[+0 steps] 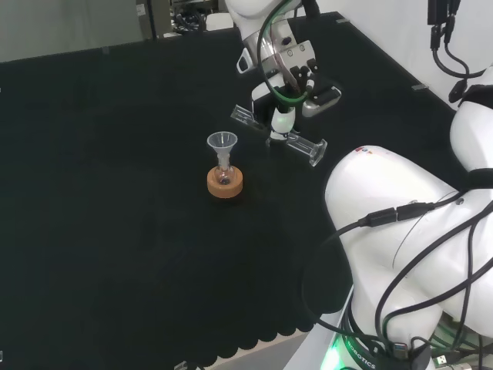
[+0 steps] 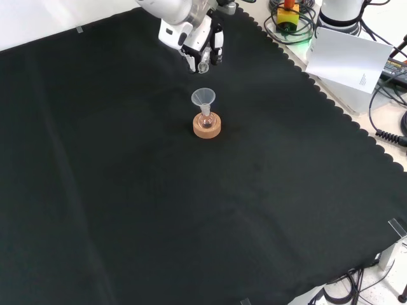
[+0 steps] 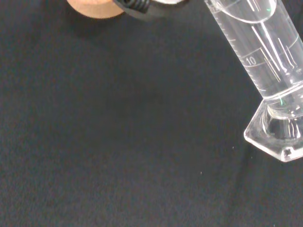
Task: Pour the water from the graduated cylinder into the round-bottom flask.
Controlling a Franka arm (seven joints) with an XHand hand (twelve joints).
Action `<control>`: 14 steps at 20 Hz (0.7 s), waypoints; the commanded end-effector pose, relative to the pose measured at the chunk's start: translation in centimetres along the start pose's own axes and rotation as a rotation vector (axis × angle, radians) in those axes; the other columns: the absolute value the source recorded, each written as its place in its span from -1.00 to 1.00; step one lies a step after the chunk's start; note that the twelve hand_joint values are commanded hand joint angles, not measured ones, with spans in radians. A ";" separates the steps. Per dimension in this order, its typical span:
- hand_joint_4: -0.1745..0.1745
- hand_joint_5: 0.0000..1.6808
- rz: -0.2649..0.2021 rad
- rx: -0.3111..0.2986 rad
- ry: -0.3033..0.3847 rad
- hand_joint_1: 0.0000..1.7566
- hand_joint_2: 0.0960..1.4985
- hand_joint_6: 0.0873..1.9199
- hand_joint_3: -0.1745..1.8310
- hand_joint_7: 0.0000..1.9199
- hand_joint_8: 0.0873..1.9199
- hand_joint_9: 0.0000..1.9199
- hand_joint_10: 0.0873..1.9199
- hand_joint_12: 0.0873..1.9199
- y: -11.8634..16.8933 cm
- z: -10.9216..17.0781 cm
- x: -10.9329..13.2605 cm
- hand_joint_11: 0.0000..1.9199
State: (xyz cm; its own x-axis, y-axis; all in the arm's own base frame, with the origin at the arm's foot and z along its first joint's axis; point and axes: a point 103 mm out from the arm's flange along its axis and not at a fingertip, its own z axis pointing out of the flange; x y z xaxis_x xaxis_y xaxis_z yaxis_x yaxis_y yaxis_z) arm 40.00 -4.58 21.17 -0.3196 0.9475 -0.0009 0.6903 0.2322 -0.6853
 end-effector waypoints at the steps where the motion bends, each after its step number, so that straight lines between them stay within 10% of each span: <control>1: -0.96 0.09 0.006 0.047 -0.013 0.30 0.51 0.10 -0.83 0.22 -0.67 0.50 -1.00 -0.24 -0.1 0.4 0.3 0.30; 14: -0.94 0.09 0.026 0.185 -0.054 0.30 0.51 0.10 -0.83 0.23 -0.68 0.50 -1.00 -0.24 0.8 0.9 1.1 0.30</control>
State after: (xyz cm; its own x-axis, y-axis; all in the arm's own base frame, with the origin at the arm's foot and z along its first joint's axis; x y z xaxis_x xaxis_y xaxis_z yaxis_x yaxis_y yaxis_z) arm 39.50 -3.59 20.28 -0.3469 0.9371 -0.0385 0.6055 0.1924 -0.7723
